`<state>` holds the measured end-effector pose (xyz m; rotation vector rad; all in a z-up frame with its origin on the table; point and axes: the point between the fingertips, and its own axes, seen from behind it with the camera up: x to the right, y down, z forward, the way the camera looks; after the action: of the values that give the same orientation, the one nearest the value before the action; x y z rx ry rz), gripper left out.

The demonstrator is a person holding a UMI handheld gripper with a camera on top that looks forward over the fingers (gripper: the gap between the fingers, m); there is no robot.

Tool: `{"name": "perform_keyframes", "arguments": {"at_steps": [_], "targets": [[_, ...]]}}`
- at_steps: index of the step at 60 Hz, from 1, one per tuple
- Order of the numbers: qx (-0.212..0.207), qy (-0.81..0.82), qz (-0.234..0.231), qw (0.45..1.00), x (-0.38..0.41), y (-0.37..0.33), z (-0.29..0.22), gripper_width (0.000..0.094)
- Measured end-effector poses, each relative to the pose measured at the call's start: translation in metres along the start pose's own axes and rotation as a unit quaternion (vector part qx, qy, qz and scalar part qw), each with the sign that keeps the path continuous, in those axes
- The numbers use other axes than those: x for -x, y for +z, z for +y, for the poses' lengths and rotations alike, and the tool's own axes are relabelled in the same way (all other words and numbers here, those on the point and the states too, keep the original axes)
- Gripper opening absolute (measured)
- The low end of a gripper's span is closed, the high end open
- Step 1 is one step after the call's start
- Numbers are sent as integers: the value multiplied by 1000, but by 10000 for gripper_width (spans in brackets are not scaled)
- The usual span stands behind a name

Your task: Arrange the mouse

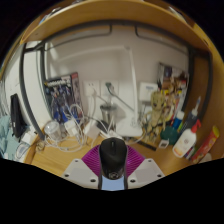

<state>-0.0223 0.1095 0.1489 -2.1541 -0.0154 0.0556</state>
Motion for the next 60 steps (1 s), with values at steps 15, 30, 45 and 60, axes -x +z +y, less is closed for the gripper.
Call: {"name": "perform_keyframes", "arguments": {"at_steps": [15, 30, 45, 60], "targets": [[90, 15, -16, 996, -8, 55, 101, 285], [128, 5, -6, 992, -7, 77, 141, 342], [144, 1, 17, 989, -10, 69, 144, 612], [111, 6, 44, 993, -6, -14, 105, 695]]}}
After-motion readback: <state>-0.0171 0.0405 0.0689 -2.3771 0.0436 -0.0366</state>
